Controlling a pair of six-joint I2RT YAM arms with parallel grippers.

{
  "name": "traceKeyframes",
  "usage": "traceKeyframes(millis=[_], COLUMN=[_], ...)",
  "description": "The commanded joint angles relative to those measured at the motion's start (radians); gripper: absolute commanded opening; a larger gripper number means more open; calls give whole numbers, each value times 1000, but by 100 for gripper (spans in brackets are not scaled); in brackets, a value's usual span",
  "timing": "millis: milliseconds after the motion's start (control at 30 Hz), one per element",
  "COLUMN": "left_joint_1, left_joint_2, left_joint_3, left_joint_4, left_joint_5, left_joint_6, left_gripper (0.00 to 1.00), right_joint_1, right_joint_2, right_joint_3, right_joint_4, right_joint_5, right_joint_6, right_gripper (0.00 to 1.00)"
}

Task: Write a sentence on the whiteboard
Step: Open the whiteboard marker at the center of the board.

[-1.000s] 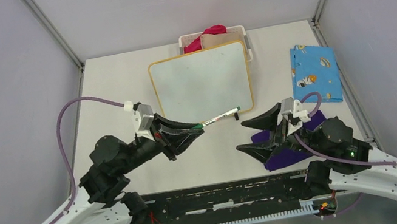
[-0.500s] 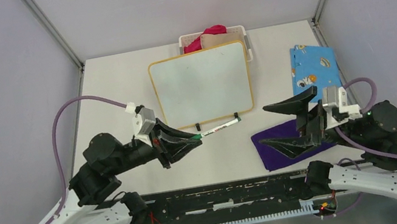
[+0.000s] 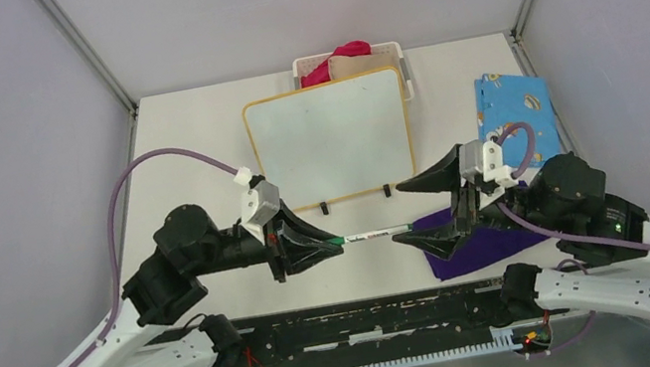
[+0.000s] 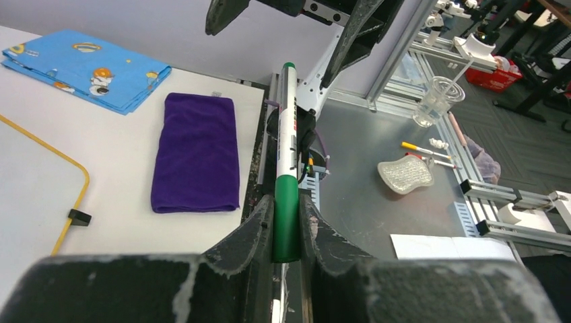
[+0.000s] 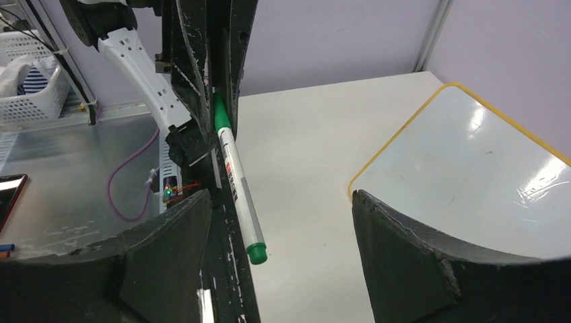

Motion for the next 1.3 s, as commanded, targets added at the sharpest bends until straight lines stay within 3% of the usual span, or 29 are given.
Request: traceKeyframes(millis=[0,200,367,700,800,900,1033,1167,1267], left_joint_1=[-2,-2,-2,-2,-2,-2,-2,-2,-2], left_joint_2=[-7,-27,-63,1,2,-26,-72,-81,-45], left_joint_3=[34,-5,-36,-75,-34,51,117,111,117], left_joint_4=[49,163,261,465,356,129,-56,-135,-188], left_joint_5=[59,-1,-57,-14,-30,-94,-142,-71,3], left_joint_6=[40,-15,-92,-258,-180,-46,84,193,266], left_gripper=[2,2,2,2,2,2,2,2,2], right_joint_1=[-1,-1,-1,-1,-1,-1,-2,0,-1], right_joint_2=[12,-80,-124,-48,-40,-51,-57,-39,33], right_joint_3=[-4,-159,-217,-343,-228,-76,82,125,124], right_joint_4=[91,372,436,768,598,299,-53,-131,-123], right_joint_5=[-82,-89,-49,-89,-90,-86,-48,29,-33], right_joint_6=[18,128,168,336,210,68,-69,-77,-73], right_gripper=[81,82,82,79,80,81,81,78,73])
